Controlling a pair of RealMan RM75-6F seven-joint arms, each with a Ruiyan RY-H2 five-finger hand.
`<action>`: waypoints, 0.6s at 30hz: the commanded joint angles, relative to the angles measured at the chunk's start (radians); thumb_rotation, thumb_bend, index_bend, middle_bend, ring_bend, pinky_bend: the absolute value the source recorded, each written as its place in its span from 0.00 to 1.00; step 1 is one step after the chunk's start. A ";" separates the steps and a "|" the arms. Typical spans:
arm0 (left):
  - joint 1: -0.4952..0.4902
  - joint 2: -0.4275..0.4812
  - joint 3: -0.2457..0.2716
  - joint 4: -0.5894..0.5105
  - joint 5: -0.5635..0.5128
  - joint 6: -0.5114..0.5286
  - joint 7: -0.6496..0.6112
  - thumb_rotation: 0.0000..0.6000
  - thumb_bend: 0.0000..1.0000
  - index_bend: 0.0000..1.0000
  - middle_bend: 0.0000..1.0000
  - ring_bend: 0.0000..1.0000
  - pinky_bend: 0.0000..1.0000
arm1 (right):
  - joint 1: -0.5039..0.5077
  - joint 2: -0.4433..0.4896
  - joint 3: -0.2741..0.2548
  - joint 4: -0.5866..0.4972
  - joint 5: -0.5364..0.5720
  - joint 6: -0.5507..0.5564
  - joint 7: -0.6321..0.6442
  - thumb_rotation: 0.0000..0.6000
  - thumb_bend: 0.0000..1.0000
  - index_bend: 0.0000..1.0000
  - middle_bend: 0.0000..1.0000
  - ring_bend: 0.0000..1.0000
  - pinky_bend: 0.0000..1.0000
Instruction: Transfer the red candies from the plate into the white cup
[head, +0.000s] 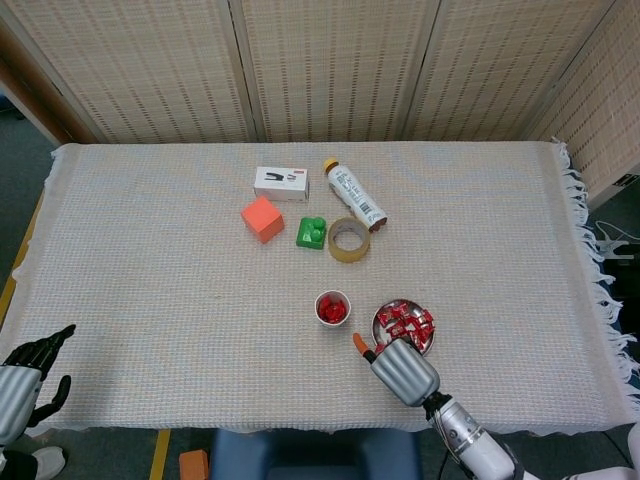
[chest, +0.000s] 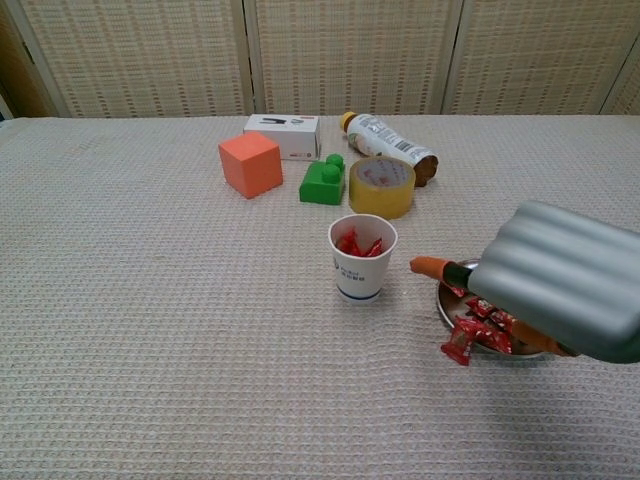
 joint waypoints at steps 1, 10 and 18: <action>-0.001 0.002 -0.002 -0.001 -0.002 -0.001 -0.004 1.00 0.53 0.05 0.16 0.21 0.25 | -0.012 -0.055 0.027 0.061 0.044 -0.046 -0.044 1.00 0.22 0.13 0.80 0.81 1.00; -0.002 0.007 -0.001 0.007 0.001 0.003 -0.026 1.00 0.53 0.05 0.16 0.21 0.25 | -0.025 -0.112 0.054 0.121 0.046 -0.086 -0.039 1.00 0.22 0.30 0.81 0.81 1.00; -0.003 0.005 0.002 0.008 0.005 0.001 -0.022 1.00 0.53 0.04 0.16 0.21 0.25 | -0.037 -0.129 0.072 0.156 0.051 -0.102 -0.053 1.00 0.22 0.38 0.81 0.81 1.00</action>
